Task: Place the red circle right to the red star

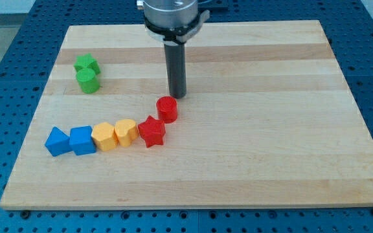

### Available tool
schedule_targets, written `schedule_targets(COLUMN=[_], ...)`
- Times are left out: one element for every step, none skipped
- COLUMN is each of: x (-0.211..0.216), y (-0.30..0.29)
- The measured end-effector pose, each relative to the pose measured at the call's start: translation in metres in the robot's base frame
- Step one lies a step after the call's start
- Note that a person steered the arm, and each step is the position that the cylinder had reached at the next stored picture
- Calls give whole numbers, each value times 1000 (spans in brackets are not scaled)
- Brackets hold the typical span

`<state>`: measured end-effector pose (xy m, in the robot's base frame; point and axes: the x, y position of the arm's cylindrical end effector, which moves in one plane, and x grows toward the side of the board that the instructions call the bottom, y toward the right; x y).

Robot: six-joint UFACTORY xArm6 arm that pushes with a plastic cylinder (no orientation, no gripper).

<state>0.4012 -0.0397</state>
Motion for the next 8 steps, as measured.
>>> schedule_targets(x=[-6, 6, 33, 48, 48, 48, 27, 10], y=[-35, -74, -83, -57, -18, 8, 8, 18])
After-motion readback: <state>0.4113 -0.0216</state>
